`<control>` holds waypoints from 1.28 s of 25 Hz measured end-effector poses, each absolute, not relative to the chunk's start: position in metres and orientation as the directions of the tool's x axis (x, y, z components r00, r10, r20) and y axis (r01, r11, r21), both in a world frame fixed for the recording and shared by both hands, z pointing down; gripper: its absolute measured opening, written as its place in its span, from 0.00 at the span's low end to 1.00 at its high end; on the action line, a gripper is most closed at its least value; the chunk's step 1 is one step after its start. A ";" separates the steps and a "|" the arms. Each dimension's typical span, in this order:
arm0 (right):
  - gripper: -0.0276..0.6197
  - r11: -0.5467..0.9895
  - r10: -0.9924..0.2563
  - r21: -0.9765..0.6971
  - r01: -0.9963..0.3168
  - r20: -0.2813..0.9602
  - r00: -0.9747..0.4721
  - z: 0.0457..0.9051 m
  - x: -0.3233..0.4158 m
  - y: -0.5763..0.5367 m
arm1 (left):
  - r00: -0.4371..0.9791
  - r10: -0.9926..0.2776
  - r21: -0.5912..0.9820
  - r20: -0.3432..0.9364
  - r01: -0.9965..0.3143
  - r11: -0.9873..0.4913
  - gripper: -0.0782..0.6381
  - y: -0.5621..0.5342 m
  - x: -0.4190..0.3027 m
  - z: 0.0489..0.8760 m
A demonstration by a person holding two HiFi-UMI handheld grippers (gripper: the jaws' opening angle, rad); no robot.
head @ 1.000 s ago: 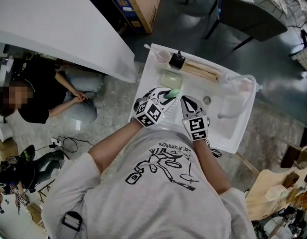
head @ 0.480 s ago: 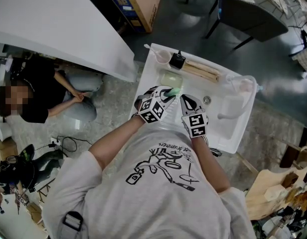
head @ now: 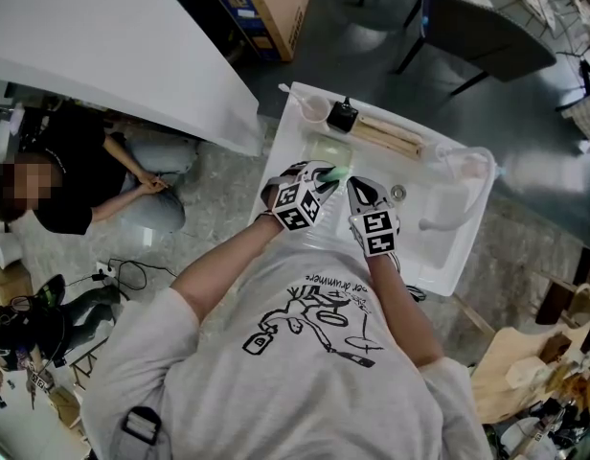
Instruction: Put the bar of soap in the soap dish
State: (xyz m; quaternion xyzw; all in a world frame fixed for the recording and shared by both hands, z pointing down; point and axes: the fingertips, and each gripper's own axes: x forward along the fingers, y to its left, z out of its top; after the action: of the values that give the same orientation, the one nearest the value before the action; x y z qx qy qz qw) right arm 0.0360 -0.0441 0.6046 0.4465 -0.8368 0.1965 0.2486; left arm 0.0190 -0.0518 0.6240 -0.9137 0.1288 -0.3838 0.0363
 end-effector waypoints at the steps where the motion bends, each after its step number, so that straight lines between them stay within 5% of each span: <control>1: 0.08 0.525 -0.646 -0.107 -0.844 0.595 -0.478 0.607 0.036 -0.045 | 0.669 -0.262 -0.166 0.695 -0.205 -0.965 0.28 -0.053 0.019 0.626; 32: 0.08 0.565 -0.560 -0.120 -0.816 0.671 -0.486 0.639 0.041 -0.068 | 0.595 -0.221 -0.178 0.773 -0.131 -0.975 0.28 -0.078 0.023 0.667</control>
State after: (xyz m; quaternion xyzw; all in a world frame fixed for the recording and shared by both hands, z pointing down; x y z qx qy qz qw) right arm 0.0408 -0.0679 0.6392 0.4126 -0.8341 0.2176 0.2945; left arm 0.0235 -0.0784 0.6670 -0.8916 0.0987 -0.4390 0.0515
